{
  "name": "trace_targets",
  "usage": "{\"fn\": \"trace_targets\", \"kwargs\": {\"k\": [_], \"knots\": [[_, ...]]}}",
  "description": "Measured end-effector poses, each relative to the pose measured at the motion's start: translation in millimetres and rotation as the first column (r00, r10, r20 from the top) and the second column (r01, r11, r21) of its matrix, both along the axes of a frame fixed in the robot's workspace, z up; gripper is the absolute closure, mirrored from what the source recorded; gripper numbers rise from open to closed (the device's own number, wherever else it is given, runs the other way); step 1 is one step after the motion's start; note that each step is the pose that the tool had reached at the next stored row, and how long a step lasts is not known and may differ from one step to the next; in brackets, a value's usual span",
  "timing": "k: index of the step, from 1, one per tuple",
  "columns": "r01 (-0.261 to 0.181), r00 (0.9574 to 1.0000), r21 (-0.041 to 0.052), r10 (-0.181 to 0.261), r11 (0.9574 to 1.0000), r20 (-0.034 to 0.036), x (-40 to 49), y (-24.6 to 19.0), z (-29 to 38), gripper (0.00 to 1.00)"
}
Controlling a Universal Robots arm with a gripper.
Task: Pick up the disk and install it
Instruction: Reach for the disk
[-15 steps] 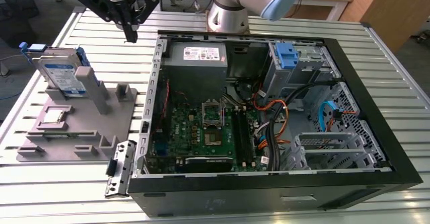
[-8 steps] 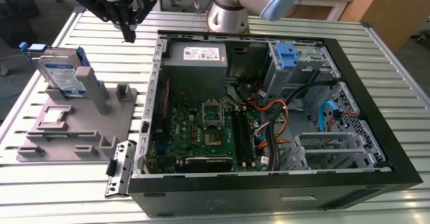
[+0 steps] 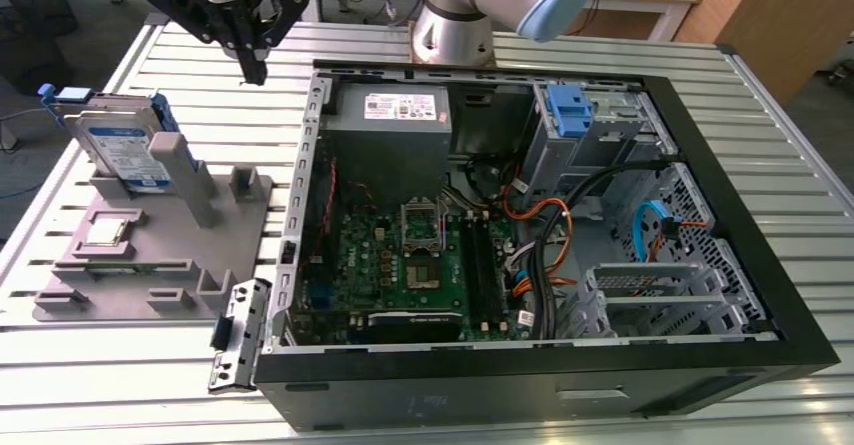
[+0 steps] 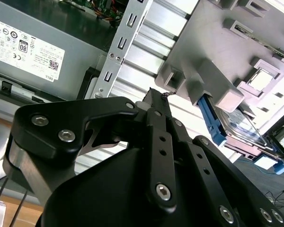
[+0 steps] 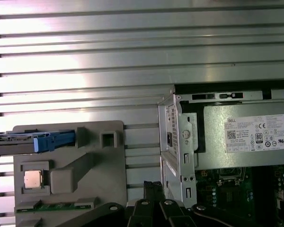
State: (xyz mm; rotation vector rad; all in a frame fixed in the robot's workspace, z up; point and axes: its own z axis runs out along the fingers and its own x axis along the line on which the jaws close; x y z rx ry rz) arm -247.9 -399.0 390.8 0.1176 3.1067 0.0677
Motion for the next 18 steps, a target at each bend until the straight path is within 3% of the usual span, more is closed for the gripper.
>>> {"fn": "trace_targets", "kwargs": {"k": [4, 12, 18], "knots": [[0.000, 1.0000, 0.0000, 0.000, 1.0000, 0.0000, -5.5, 0.0, -0.4, 0.89], [0.000, 1.0000, 0.0001, 0.000, 1.0000, 0.0001, -27.1, 0.0, -1.4, 0.89], [0.000, 1.0000, 0.0001, 0.000, 1.0000, 0.0001, -38.4, 0.0, -2.1, 0.89]]}}
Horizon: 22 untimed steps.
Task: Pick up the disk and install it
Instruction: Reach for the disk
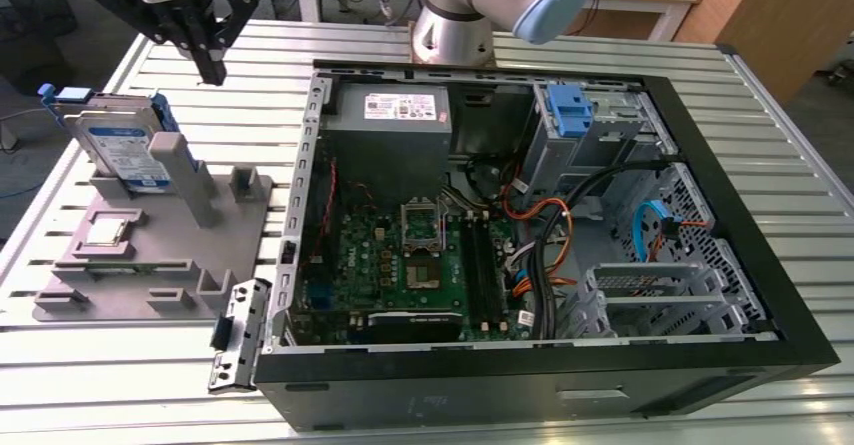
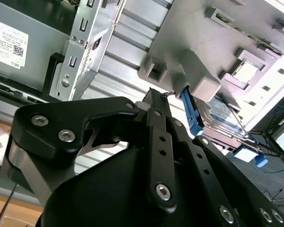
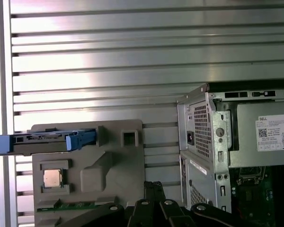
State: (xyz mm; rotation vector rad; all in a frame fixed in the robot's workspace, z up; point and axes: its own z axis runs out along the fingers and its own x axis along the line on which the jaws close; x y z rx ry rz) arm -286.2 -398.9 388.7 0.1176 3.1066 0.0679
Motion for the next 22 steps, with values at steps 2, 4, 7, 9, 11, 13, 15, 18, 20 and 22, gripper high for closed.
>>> {"fn": "trace_targets", "kwargs": {"k": [2, 4, 7, 9, 11, 13, 15, 18, 20, 22], "knots": [[0.000, 1.0000, 0.0000, 0.000, 1.0000, 0.0000, -3.0, 0.0, -0.2, 0.89], [0.000, 1.0000, 0.0000, 0.000, 1.0000, 0.0000, -4.8, 0.0, -0.2, 0.89], [0.000, 1.0000, 0.0000, 0.000, 1.0000, 0.0000, -5.4, 0.0, -0.2, 0.89], [0.000, 1.0000, 0.0000, 0.000, 1.0000, 0.0000, -5.4, 0.0, -0.2, 0.89], [0.000, 1.0000, 0.0000, 0.000, 1.0000, 0.0000, -5.4, 0.0, -0.2, 0.89], [0.000, 1.0000, 0.0000, 0.000, 1.0000, 0.0000, -5.5, 0.0, -0.2, 0.89], [0.000, 1.0000, 0.0000, 0.000, 1.0000, 0.0000, -5.6, 0.0, -0.2, 0.89], [0.000, 1.0000, 0.0000, 0.000, 1.0000, -0.0001, -7.1, 0.0, -0.3, 0.89], [0.000, 1.0000, -0.0001, 0.000, 1.0000, -0.0001, -10.4, 0.0, -0.5, 0.89], [0.000, 1.0000, -0.0001, 0.000, 1.0000, -0.0001, -15.0, 0.0, -1.0, 0.89]]}}
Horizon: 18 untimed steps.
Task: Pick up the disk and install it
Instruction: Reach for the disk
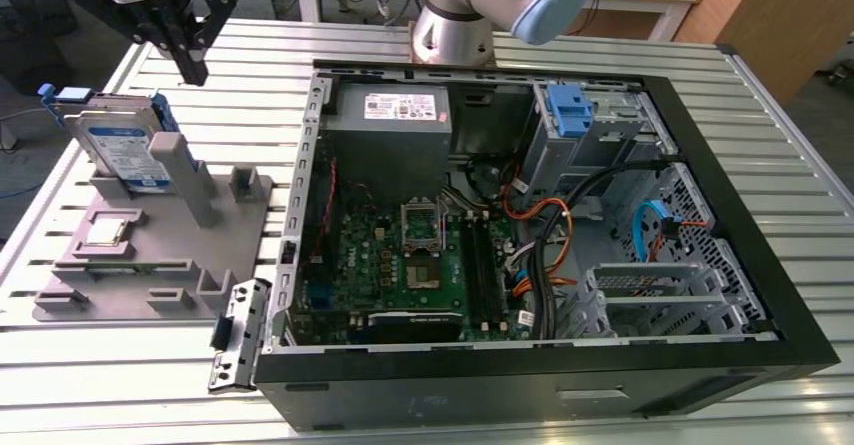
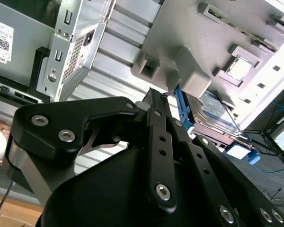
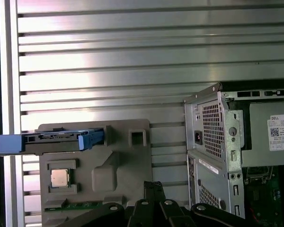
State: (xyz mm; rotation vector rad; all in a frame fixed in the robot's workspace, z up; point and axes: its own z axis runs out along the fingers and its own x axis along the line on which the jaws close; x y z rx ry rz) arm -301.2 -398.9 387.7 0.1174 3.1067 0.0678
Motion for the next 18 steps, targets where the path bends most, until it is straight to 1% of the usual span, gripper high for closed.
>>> {"fn": "trace_targets", "kwargs": {"k": [13, 18], "knots": [[0.000, 1.0000, 0.0000, 0.000, 1.0000, 0.0001, -45.8, 0.3, -4.1, 0.89], [0.000, 1.0000, -0.0001, 0.000, 1.0000, 0.0001, -66.3, 1.0, -6.4, 0.89]]}}
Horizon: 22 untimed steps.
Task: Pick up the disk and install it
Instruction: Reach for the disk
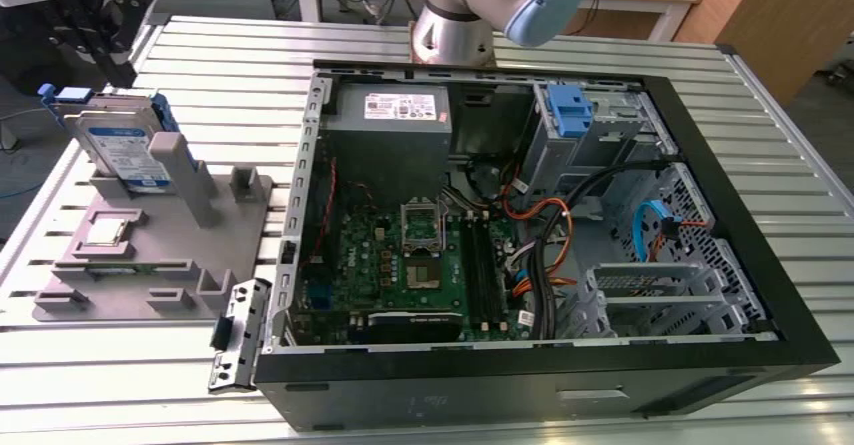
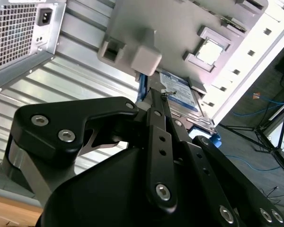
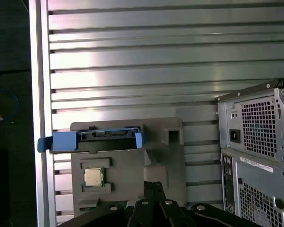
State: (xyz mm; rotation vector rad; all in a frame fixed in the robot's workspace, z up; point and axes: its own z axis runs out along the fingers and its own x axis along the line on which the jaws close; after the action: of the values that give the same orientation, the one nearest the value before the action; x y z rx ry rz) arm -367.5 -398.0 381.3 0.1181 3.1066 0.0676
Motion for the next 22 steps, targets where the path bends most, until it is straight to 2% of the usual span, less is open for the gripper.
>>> {"fn": "trace_targets", "kwargs": {"k": [4, 11, 18, 20, 22], "knots": [[0.000, 1.0000, -0.0001, 0.000, 1.0000, -0.0001, -14.9, 1.4, -3.9, 0.89], [0.002, 1.0000, -0.0002, -0.002, 1.0000, -0.0001, -26.6, 6.9, -13.1, 0.89], [0.003, 1.0000, -0.0002, -0.003, 1.0000, -0.0003, -35.6, 20.6, -20.1, 0.89], [0.004, 1.0000, -0.0012, -0.004, 1.0000, -0.0022, -42.0, 26.1, -24.8, 0.89], [0.004, 1.0000, -0.0013, -0.004, 1.0000, -0.0022, -42.0, 26.1, -24.8, 0.89]]}}
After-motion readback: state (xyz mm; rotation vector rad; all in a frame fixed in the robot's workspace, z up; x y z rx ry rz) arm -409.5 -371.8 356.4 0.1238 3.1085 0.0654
